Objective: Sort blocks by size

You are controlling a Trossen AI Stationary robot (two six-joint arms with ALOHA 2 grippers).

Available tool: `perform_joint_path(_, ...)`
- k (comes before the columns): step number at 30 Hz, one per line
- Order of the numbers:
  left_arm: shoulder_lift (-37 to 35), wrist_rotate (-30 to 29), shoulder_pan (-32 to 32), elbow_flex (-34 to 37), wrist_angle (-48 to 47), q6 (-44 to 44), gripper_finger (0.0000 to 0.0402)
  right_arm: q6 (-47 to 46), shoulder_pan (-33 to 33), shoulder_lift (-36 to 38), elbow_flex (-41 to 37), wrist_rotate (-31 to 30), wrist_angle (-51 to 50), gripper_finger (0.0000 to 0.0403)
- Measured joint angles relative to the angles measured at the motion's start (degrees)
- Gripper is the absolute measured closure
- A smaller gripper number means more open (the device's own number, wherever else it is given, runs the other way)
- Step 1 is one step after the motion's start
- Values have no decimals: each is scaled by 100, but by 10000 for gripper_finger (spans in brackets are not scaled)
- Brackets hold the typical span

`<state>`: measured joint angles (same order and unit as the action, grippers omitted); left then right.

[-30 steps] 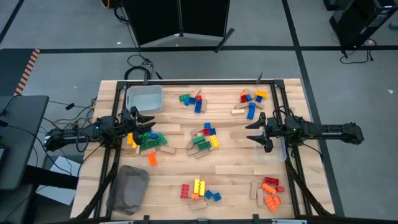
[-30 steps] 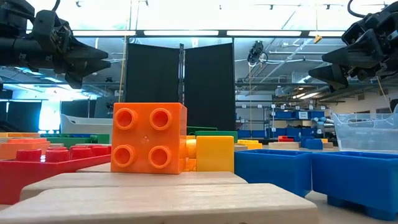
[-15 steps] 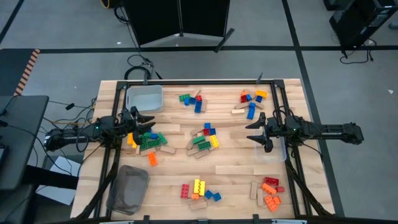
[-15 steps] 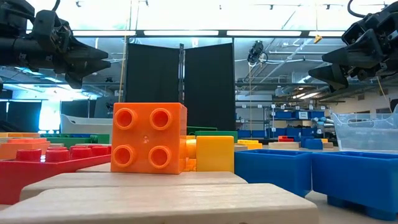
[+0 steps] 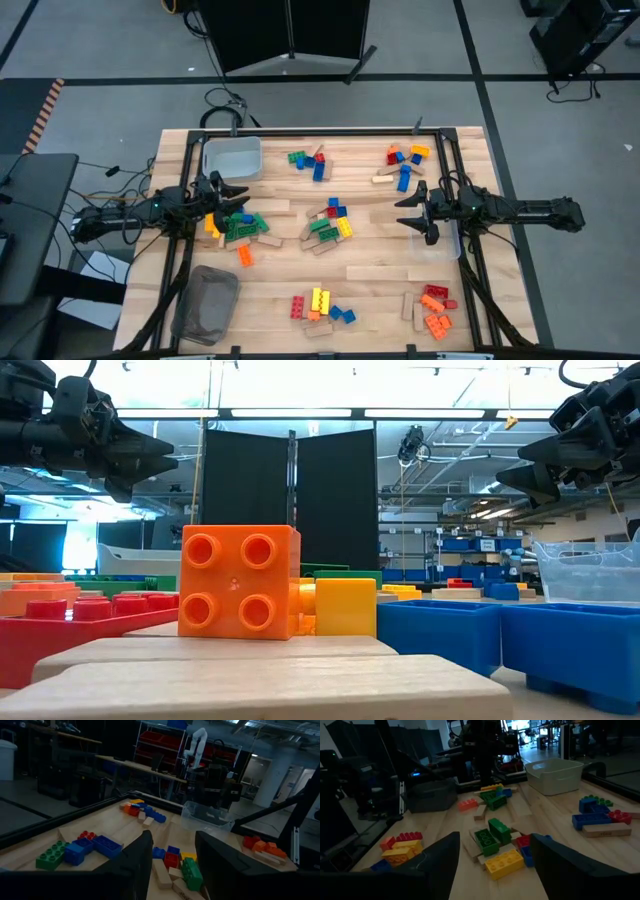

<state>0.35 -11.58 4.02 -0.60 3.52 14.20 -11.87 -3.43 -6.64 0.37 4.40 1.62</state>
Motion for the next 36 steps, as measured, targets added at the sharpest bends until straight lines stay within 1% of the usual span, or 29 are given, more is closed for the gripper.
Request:
perform_joint_path(30, 1, -1, -1, -2, 1, 0, 244, -1, -1, 0, 1, 0, 1, 148)
perform_joint_path(32, 1, -79, 0, 0, 54, 0, 244, -1, 1, -2, -1, 0, 1, 148)
perform_joint_path(36, 1, -211, 1, -1, 479, 0, 244, 1, 0, -1, 0, 0, 1, 148)
